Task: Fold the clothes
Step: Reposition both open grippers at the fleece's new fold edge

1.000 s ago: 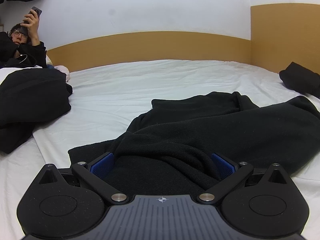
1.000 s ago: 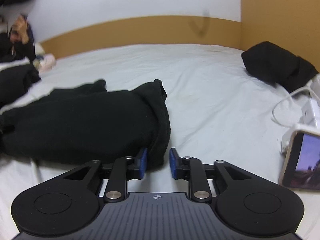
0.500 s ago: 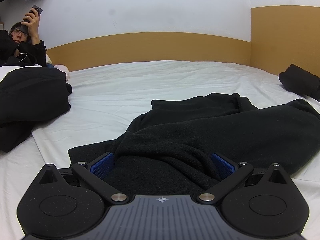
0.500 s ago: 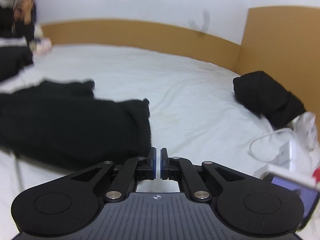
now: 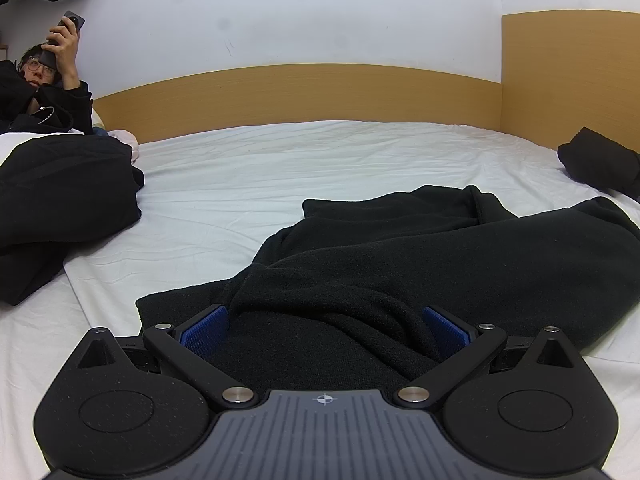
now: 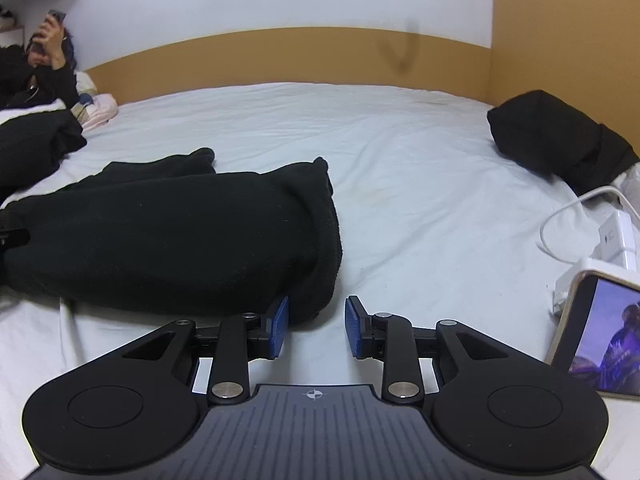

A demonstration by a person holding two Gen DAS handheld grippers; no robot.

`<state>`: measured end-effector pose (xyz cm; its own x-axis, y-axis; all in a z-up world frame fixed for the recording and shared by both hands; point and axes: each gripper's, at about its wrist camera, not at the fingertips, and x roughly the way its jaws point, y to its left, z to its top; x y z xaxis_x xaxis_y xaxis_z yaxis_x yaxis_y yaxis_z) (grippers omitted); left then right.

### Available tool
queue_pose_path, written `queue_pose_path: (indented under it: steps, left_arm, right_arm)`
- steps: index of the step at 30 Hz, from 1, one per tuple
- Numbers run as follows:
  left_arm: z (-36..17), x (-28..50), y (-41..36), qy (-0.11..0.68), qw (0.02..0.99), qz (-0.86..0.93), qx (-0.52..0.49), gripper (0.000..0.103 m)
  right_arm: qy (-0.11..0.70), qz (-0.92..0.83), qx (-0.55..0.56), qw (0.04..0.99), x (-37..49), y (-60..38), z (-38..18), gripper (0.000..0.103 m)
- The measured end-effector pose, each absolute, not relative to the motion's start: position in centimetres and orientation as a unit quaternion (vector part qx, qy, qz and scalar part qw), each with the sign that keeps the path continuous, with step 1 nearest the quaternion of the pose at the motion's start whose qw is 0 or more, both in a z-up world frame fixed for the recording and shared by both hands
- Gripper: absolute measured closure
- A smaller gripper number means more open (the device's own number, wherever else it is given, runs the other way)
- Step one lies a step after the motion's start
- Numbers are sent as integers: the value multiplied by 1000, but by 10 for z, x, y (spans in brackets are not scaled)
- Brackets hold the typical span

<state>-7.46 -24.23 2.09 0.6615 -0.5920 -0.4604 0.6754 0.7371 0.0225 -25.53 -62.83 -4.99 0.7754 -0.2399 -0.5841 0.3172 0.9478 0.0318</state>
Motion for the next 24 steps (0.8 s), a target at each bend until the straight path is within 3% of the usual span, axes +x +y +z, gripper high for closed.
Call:
queue_pose_path:
  steps: [4,7,16,19,21,24]
  left_arm:
    - [21,-75,-242,216,907,-349,97,1]
    - [21,-76,-242,216,907,-349,97,1]
    - [21,-76,-243,216,907,-348,97,1]
    - [21,-75,-243,216,907,-348,97,1]
    - [21,-75,-243,216,907,-348,98,1]
    - [21,-76,-244,215,908,-346,101,0]
  right_arm:
    - [311,-134,45,940,-252,-624,-51,68]
    - [304,-109,34,946,-250,-621,-52,88]
    - [261,-195,-92,941,-253,-610,-35,92]
    - [196,-127,-75,969,-261,-595,-19,81]
    - [170,-86,-76,979,-255,-585,-15,55]
    - [147,-25,-67,987,-240,-576,-15,52]
